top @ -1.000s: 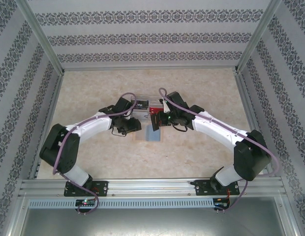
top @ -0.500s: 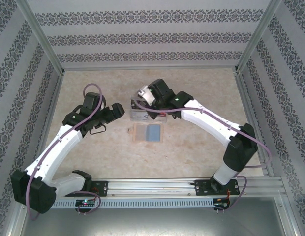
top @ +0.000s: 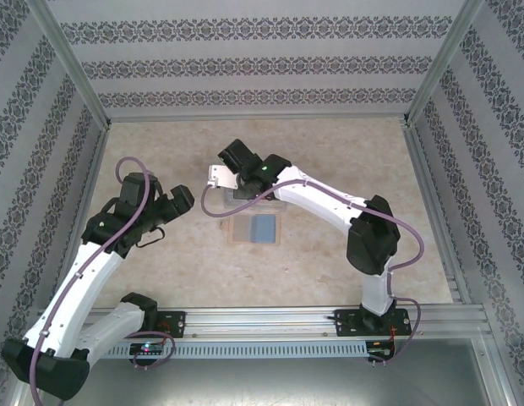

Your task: Take the credit cards out of the card holder

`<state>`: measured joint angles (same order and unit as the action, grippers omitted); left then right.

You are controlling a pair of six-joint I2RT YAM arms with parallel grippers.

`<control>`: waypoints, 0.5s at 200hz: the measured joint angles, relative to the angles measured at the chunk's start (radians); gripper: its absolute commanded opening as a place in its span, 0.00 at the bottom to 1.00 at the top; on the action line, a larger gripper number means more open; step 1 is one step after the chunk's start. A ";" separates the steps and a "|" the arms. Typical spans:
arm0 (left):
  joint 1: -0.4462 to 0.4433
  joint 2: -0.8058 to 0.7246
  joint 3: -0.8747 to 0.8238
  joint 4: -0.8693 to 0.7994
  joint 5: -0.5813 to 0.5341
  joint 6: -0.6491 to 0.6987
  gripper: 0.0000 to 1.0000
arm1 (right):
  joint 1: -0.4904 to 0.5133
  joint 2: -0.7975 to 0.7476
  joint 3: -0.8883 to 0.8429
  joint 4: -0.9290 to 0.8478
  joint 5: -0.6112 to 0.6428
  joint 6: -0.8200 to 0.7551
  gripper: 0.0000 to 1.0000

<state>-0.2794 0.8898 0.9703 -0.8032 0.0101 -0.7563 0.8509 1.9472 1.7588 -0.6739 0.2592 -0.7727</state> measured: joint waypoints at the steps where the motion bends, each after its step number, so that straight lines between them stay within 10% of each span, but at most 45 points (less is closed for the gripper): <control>1: 0.000 -0.002 -0.001 0.000 0.000 0.000 1.00 | 0.000 0.003 0.003 0.000 0.001 -0.003 0.00; 100: 0.009 -0.093 -0.028 -0.080 -0.064 0.000 1.00 | -0.031 0.132 0.092 -0.004 0.005 -0.072 0.00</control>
<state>-0.2703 0.7963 0.9424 -0.8833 -0.0544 -0.7563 0.8196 2.0792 1.8503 -0.6777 0.2642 -0.8452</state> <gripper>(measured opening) 0.996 0.062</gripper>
